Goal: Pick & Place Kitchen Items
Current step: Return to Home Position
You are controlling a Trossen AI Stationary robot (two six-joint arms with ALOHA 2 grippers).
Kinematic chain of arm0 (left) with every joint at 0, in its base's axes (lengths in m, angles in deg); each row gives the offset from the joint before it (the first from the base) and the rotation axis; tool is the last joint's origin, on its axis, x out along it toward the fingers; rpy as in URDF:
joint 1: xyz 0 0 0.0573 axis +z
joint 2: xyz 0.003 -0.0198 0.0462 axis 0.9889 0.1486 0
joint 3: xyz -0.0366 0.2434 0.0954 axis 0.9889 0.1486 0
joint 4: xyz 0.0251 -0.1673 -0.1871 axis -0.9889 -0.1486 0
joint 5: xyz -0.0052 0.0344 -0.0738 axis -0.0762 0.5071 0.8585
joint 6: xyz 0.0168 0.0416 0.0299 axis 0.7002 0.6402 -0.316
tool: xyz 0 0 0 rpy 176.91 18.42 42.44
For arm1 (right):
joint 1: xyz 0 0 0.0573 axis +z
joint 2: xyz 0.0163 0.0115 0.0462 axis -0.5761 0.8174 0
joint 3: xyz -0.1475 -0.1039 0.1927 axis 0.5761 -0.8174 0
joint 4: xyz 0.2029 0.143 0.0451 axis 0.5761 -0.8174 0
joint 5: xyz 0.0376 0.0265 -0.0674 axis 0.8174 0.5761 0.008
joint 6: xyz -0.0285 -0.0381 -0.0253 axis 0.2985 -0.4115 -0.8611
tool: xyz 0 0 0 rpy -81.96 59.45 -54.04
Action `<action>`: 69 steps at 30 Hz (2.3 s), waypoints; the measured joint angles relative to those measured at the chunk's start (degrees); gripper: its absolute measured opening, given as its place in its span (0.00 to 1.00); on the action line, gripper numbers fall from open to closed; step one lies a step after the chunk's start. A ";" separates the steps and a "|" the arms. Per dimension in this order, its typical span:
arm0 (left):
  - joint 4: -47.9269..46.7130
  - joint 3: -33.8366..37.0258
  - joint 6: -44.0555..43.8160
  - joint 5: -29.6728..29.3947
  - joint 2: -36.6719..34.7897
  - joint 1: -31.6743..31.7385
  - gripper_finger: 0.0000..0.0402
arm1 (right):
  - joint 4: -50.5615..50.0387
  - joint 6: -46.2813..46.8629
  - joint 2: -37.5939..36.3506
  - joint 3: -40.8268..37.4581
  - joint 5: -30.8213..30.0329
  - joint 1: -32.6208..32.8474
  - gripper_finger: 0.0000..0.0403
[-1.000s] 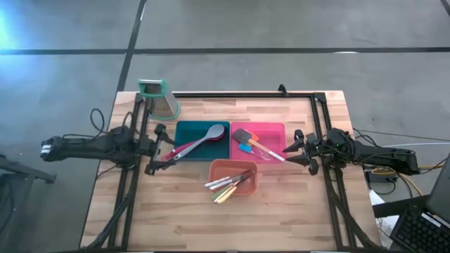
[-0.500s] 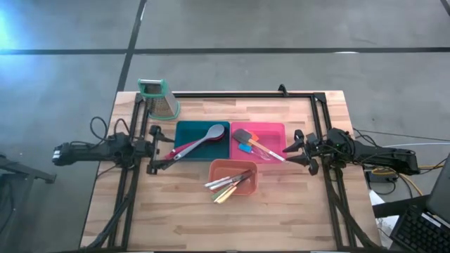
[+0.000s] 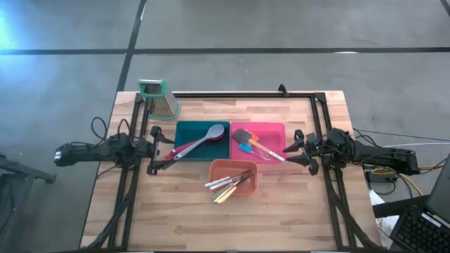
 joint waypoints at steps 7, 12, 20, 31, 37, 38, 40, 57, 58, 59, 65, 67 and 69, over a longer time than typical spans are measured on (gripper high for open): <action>-0.02 0.02 -0.07 0.00 0.92 0.00 0.84 | 0.01 0.00 0.00 0.00 0.00 0.00 0.43; 0.00 0.04 -0.11 0.02 0.96 0.00 0.84 | -0.01 -0.01 0.00 0.00 0.00 -0.02 0.45; 0.02 0.07 -0.13 0.02 0.99 0.00 0.84 | 0.01 0.01 0.00 0.00 0.00 -0.02 0.45; 0.05 0.11 -0.12 0.03 0.99 0.00 0.84 | -0.49 -2.49 -1.29 0.00 -0.07 5.43 0.42; 0.07 0.11 -0.11 0.04 0.99 0.02 0.84 | -0.71 -18.16 -1.50 0.00 -0.24 11.44 0.44; 0.07 0.13 -0.13 0.04 0.99 0.00 0.84 | -0.74 -19.02 -1.52 0.00 -1.10 11.78 0.44; 0.07 0.13 -0.13 0.04 0.99 0.00 0.84 | -0.73 -17.91 -1.60 -0.18 -4.06 11.91 0.45; 0.06 0.13 -0.11 0.04 0.99 0.02 0.84 | -0.69 -24.05 -6.67 -1.40 -9.57 6.86 0.44; 0.05 0.13 -0.12 0.04 0.99 0.02 0.84 | -0.71 -24.19 -7.46 -1.40 -9.73 6.85 0.44; 0.05 0.13 -0.11 0.04 0.99 0.00 0.84 | -0.72 -24.33 -7.97 -1.39 -10.00 6.82 0.44; 0.02 0.13 -0.11 0.04 1.01 0.02 0.84 | -0.86 -21.35 -6.42 -1.38 -10.60 5.68 0.44; 0.03 0.13 -0.11 0.04 1.01 0.02 0.84 | -0.89 -20.19 -5.64 -1.38 -10.56 5.73 0.45; 0.02 0.13 -0.11 0.04 1.01 0.02 0.84 | -0.86 -20.10 -4.95 -1.38 -10.56 6.00 0.46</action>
